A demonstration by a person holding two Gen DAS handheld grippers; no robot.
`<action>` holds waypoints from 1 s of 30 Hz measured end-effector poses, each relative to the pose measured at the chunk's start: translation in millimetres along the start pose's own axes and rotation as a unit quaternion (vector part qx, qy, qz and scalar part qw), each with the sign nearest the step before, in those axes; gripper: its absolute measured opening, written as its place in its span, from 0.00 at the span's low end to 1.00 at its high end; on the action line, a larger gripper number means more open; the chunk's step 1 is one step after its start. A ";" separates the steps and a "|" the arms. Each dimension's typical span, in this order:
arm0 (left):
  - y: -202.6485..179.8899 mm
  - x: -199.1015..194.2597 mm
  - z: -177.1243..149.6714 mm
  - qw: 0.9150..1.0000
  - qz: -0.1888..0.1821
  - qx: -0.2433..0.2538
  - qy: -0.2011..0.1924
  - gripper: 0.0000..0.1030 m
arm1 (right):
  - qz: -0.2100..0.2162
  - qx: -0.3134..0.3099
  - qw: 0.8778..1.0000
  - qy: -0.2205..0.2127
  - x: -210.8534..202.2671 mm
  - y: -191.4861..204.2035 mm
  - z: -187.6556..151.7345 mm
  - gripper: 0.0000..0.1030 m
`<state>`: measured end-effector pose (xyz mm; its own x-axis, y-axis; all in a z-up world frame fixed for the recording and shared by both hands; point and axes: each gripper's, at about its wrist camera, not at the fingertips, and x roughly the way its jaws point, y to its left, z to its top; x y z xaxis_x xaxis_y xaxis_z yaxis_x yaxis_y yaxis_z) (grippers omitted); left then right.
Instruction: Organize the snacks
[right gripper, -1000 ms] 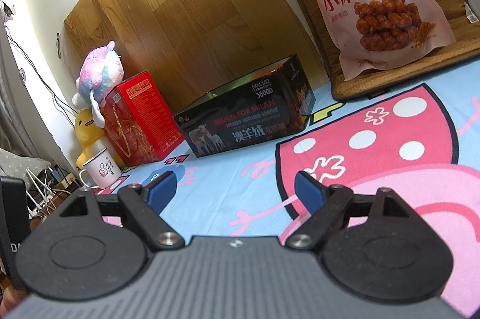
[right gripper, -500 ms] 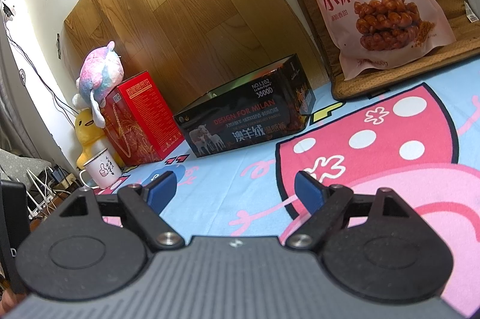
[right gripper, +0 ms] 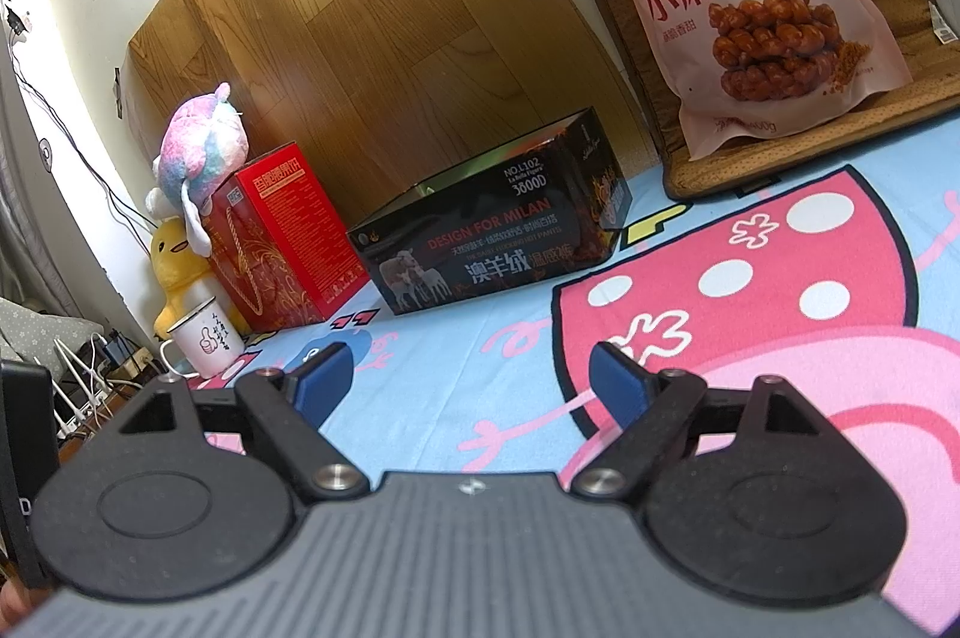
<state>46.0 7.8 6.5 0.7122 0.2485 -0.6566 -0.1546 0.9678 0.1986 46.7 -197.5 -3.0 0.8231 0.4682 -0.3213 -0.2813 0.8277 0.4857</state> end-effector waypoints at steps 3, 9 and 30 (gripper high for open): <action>-0.9 -0.3 -0.4 1.000 0.001 0.003 -0.001 1.00 | 0.000 0.000 1.000 0.000 0.0 0.1 -0.1 0.85; -1.0 -0.3 -0.4 1.000 0.002 0.007 -0.002 1.00 | 0.000 0.000 1.000 0.000 0.1 0.1 -0.3 0.85; -3.7 -2.3 1.0 1.000 0.008 0.021 0.002 1.00 | 0.000 0.009 1.000 -0.003 -0.4 -0.8 -0.8 0.85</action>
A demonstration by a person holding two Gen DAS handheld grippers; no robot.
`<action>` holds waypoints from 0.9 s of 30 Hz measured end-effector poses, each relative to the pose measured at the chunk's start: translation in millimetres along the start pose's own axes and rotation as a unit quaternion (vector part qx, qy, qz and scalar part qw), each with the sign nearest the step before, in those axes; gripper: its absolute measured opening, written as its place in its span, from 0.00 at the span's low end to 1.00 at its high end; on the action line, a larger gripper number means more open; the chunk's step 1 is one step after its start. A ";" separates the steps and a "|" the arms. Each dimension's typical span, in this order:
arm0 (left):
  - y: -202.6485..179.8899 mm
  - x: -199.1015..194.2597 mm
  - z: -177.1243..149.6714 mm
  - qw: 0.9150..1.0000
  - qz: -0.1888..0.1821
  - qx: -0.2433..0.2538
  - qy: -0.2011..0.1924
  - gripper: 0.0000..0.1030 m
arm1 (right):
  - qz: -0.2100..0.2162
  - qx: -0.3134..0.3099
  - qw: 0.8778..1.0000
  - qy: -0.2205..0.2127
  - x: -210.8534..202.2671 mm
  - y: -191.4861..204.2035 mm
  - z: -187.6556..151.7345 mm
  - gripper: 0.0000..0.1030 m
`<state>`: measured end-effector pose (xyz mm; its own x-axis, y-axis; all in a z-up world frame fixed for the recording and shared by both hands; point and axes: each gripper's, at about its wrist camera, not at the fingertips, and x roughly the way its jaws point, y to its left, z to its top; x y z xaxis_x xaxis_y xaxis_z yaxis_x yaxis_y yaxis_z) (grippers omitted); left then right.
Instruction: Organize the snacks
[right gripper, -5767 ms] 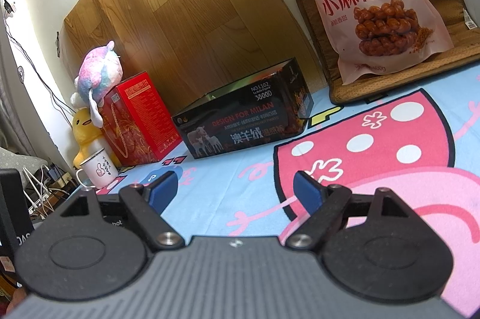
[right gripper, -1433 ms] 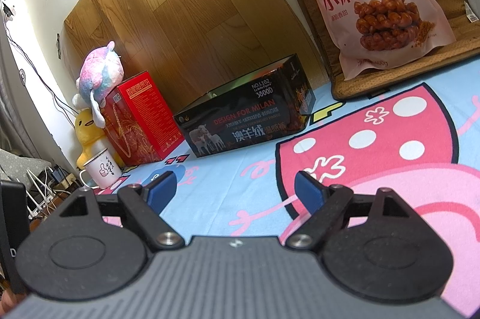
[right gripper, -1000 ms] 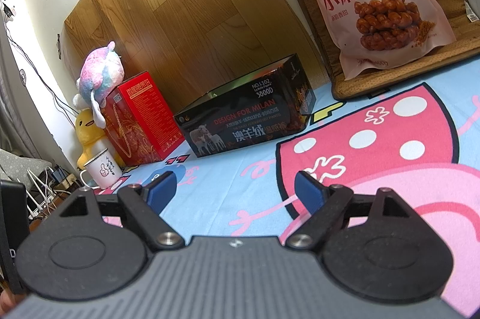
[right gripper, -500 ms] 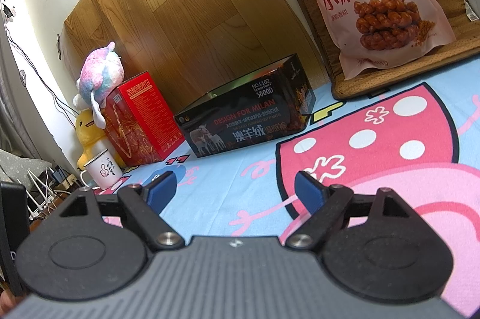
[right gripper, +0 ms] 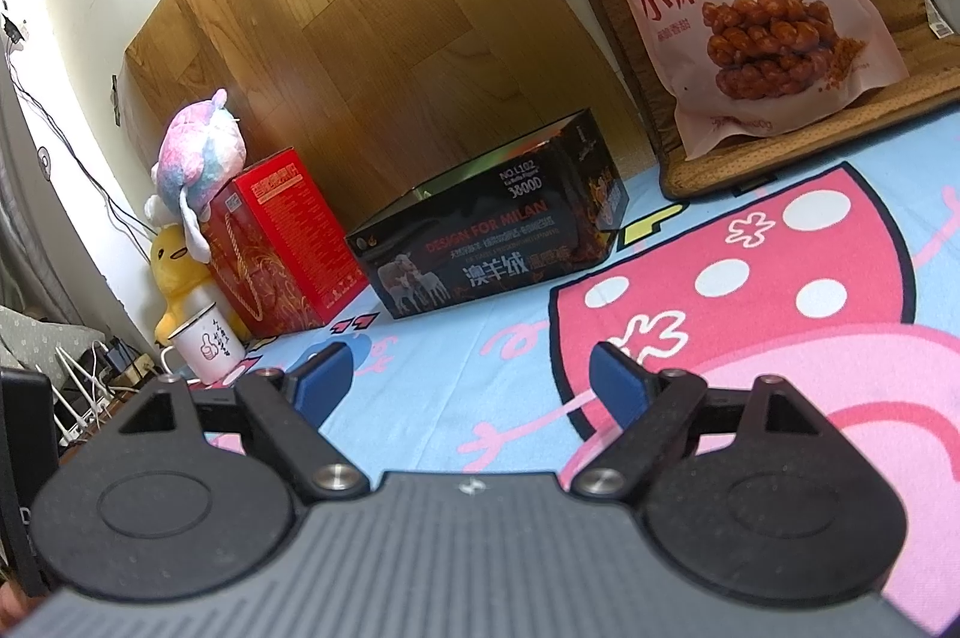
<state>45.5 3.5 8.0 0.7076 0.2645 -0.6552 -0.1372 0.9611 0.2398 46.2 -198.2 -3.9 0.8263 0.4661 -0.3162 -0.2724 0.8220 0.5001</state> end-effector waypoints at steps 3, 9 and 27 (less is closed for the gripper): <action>-0.5 -0.5 -0.1 1.000 0.001 0.002 0.000 1.00 | 0.000 0.002 1.000 -0.001 -0.3 -0.3 -0.2 0.86; -0.3 -0.6 -0.2 1.000 0.001 0.002 -0.001 1.00 | -0.001 0.003 1.000 -0.001 -0.3 -0.9 0.0 0.86; -0.5 -1.0 -0.3 1.000 0.002 0.004 0.000 1.00 | 0.000 0.004 1.000 -0.002 0.0 -1.8 -0.1 0.87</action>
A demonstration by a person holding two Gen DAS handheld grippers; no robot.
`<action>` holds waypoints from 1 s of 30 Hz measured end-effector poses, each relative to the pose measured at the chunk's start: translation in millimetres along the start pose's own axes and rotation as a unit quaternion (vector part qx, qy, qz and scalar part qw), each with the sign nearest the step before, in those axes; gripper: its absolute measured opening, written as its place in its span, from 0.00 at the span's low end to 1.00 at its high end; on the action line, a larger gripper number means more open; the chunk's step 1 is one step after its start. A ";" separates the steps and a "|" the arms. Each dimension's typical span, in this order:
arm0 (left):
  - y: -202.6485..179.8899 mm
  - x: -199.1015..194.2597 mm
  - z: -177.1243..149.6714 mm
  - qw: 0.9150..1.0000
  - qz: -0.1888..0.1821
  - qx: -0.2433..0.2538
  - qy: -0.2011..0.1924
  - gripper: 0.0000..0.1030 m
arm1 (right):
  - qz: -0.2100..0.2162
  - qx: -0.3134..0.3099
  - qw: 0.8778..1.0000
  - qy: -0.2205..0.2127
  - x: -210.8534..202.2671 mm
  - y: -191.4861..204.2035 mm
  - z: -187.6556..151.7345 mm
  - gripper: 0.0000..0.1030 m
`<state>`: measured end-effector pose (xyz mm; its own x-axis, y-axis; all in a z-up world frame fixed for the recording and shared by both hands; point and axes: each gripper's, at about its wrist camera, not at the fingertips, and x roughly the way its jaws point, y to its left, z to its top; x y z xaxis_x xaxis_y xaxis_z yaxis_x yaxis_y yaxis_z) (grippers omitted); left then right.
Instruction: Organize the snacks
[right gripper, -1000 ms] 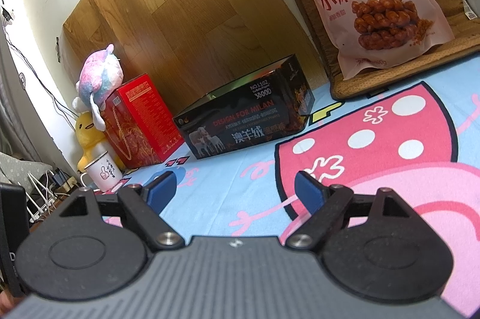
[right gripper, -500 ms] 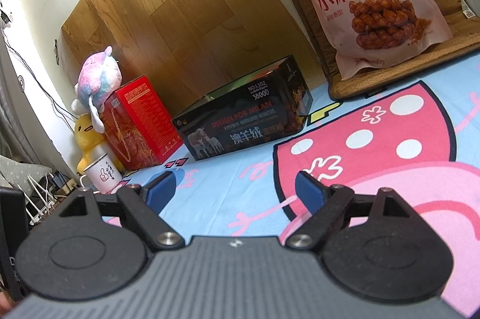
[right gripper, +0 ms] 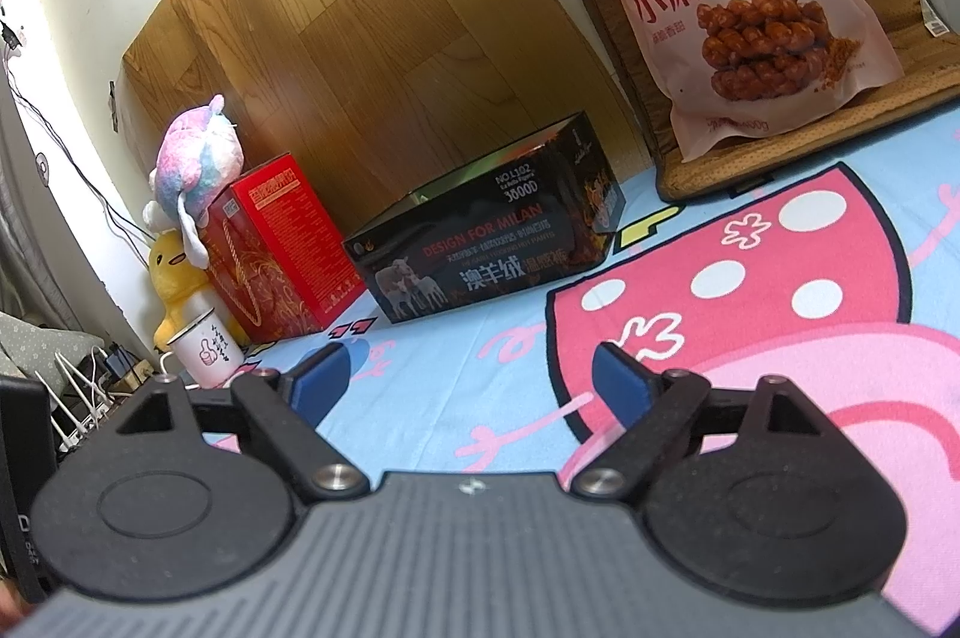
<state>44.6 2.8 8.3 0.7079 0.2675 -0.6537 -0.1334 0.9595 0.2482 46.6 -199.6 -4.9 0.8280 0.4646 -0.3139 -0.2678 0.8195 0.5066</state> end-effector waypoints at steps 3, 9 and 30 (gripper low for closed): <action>0.1 0.1 -0.5 1.000 0.001 0.000 0.000 1.00 | -0.001 0.002 1.000 -0.001 -0.7 -0.3 0.7 0.87; -0.2 0.2 -0.1 1.000 0.000 0.000 0.000 1.00 | -0.001 0.002 1.000 -0.001 -0.9 -0.5 0.9 0.87; -2.1 -3.4 0.4 1.000 -0.008 0.010 0.004 1.00 | 0.000 0.002 1.000 -0.001 -0.7 -1.1 1.0 0.88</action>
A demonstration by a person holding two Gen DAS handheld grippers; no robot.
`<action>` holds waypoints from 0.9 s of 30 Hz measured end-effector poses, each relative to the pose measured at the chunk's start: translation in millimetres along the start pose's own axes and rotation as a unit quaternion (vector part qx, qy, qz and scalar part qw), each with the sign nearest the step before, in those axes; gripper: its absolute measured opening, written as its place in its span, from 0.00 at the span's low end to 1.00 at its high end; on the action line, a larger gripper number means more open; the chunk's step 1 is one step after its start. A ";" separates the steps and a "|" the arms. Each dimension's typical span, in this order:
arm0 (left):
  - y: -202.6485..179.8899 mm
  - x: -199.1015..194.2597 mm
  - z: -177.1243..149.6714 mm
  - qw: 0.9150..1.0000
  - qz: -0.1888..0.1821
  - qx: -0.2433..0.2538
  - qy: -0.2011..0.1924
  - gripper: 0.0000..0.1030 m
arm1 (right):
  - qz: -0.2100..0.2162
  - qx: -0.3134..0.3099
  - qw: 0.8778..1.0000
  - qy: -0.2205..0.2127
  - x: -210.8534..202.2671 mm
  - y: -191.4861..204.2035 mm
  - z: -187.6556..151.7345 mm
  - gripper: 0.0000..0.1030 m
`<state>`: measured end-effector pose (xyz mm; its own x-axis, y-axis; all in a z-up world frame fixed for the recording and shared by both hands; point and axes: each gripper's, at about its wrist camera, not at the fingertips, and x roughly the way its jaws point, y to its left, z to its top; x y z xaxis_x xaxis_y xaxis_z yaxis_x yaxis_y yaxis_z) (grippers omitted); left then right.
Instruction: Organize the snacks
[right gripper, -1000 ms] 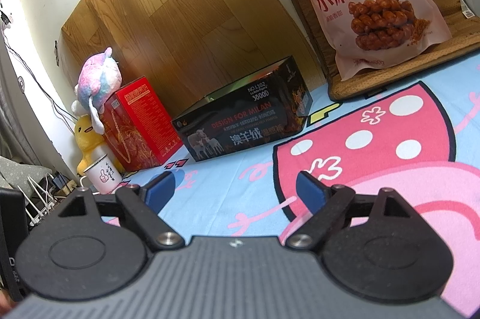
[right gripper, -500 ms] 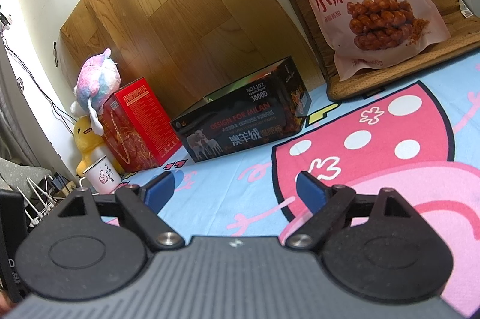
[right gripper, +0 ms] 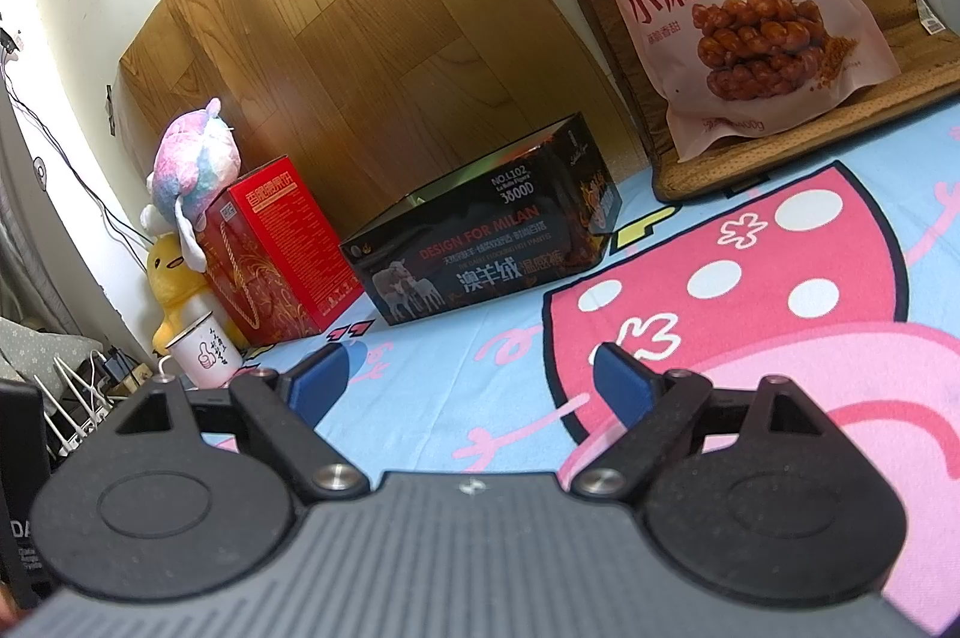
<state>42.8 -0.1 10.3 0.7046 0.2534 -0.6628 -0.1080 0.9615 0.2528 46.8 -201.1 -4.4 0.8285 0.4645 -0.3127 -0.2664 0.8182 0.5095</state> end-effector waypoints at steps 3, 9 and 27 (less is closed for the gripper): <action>-0.3 -1.2 -0.4 1.000 -0.001 0.001 0.000 1.00 | 0.000 0.000 1.000 0.000 -0.1 -0.3 0.0 0.88; -0.5 -1.0 0.9 1.000 -0.007 0.003 0.002 1.00 | 0.000 0.000 1.000 0.000 -0.1 -0.2 0.1 0.88; -2.6 -2.8 1.9 1.000 -0.019 0.010 0.006 1.00 | 0.000 0.001 1.000 0.000 0.1 -0.5 0.2 0.88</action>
<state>42.5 -3.5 12.9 0.7001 0.2183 -0.6799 -0.0680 0.9682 0.2409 47.1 -201.5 -4.5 0.8285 0.4646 -0.3126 -0.2659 0.8177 0.5106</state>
